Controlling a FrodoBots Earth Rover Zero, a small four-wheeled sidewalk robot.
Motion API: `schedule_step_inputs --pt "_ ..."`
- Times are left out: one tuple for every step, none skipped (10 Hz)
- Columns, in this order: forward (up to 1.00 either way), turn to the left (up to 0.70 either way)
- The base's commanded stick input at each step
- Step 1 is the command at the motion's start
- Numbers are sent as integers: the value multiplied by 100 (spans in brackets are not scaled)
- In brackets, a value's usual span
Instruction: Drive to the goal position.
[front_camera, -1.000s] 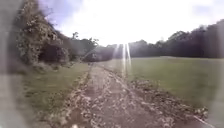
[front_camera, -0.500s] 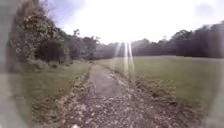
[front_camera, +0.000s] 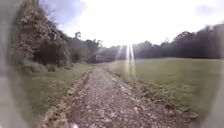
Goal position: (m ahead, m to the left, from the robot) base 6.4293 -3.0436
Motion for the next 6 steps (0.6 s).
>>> schedule_step_inputs --pt "85 23" --pt "85 10" --pt "85 2" --pt "85 0" --pt "85 0" --pt "85 0"
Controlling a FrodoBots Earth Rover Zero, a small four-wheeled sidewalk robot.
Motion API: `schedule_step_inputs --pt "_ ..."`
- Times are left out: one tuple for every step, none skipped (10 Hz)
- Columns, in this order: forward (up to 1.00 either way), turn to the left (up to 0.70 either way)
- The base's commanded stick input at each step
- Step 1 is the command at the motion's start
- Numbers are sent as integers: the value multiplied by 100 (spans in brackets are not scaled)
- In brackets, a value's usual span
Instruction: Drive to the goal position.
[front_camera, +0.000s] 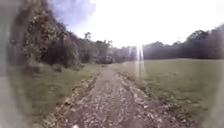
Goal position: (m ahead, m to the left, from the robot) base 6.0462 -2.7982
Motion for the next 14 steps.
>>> schedule_step_inputs --pt "85 0" --pt "85 0" --pt "85 0" --pt "85 0" --pt "85 0" --pt "85 0" --pt "85 0" --pt "85 0" --pt "85 0" --pt "85 0" --pt "85 0" --pt "85 0" --pt "85 0" --pt "85 0"
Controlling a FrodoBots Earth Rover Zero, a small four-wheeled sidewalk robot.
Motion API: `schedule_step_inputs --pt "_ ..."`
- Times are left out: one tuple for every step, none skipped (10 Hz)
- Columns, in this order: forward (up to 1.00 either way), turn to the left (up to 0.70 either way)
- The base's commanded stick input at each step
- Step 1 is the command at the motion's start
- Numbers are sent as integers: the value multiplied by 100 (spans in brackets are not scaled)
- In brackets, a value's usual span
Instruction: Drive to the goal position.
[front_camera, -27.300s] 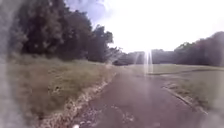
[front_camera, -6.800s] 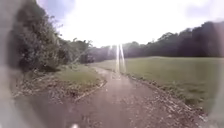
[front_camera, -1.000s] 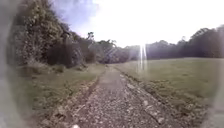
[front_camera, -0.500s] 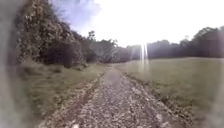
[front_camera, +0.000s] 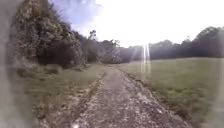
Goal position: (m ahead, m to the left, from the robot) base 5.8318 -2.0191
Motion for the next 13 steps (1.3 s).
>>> schedule_step_inputs --pt "85 0" --pt "85 0" --pt "85 0" --pt "85 0" --pt "85 0" --pt "85 0" --pt "85 0" --pt "85 0" --pt "85 0" --pt "85 0" --pt "85 0" --pt "85 0" --pt "85 0"
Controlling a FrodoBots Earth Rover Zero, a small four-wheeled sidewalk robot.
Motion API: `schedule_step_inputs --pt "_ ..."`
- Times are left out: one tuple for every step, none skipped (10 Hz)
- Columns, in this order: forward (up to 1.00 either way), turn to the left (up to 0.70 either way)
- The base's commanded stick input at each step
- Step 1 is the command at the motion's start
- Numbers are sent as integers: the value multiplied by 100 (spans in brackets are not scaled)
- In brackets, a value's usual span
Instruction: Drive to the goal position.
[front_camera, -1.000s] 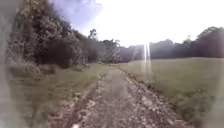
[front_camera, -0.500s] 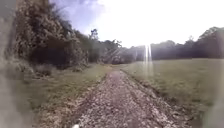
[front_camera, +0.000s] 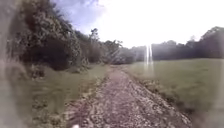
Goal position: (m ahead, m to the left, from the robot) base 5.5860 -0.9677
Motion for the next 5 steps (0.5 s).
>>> schedule_step_inputs --pt "85 0" --pt "85 0" --pt "85 0" --pt "85 0" --pt "85 0"
